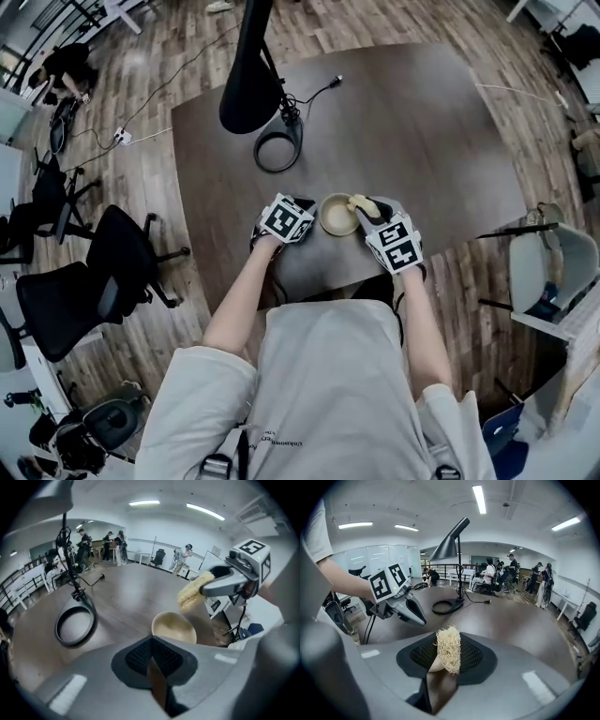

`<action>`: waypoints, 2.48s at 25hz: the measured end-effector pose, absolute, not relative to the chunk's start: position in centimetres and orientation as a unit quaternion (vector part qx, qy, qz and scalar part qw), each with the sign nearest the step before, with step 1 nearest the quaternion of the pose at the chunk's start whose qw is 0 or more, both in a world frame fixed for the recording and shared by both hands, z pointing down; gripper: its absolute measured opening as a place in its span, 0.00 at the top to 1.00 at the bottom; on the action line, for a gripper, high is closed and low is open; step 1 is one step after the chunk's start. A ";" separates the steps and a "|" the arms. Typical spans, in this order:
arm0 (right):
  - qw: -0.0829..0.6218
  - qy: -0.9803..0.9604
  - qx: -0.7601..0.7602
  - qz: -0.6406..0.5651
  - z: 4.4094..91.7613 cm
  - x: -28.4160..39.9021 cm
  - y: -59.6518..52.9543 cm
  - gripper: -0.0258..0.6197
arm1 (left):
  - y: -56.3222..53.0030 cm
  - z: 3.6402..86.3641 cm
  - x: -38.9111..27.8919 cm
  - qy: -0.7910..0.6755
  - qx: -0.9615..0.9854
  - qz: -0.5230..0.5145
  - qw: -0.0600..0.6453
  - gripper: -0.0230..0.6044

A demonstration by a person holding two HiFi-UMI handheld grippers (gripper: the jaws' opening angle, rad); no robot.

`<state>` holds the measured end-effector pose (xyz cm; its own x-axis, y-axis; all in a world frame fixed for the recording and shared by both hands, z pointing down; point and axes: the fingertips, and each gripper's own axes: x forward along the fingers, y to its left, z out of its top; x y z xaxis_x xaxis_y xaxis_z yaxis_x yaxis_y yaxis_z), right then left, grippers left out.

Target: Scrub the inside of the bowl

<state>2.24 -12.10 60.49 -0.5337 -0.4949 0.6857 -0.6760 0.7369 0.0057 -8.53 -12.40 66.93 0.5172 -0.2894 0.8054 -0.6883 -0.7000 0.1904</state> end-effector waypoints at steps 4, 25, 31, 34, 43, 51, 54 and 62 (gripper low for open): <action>0.346 -0.855 0.366 0.122 59.7 3.7 -12.2 0.75 | -13.0 68.0 -7.8 -0.280 0.830 0.384 0.292 0.96; 0.365 -0.841 0.380 0.120 59.7 4.1 -12.6 0.75 | -14.1 71.4 -5.4 -0.229 0.789 0.282 0.496 0.87; 0.378 -0.847 0.354 0.121 59.8 3.6 -12.5 0.75 | -14.7 72.0 -4.9 -0.217 0.782 0.300 0.501 0.87; 0.382 -0.848 0.345 0.123 59.9 4.0 -11.9 0.75 | -14.5 72.3 -4.7 -0.215 0.779 0.303 0.504 0.90; 0.376 -0.852 0.332 0.149 60.7 4.5 -10.6 0.75 | -12.6 72.2 -5.0 -0.211 0.770 0.314 0.513 0.92; 0.398 -0.862 0.272 0.158 64.2 0.0 -9.9 0.75 | -11.1 71.7 -6.7 -0.255 0.749 0.258 0.554 0.92; 0.410 -0.863 0.255 0.147 64.7 -1.1 -11.0 0.75 | -10.7 70.6 -7.3 -0.263 0.746 0.214 0.573 0.92; 0.419 -0.885 0.192 0.069 62.4 -6.6 -12.3 0.75 | -9.4 68.6 -10.3 -0.303 0.734 0.145 0.591 0.91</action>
<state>-6.56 -12.29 62.39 -0.5750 -0.2815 0.7681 -0.3979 0.9166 0.0381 -10.31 -9.36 68.58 0.7747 -0.2736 0.5700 -0.6153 -0.1189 0.7793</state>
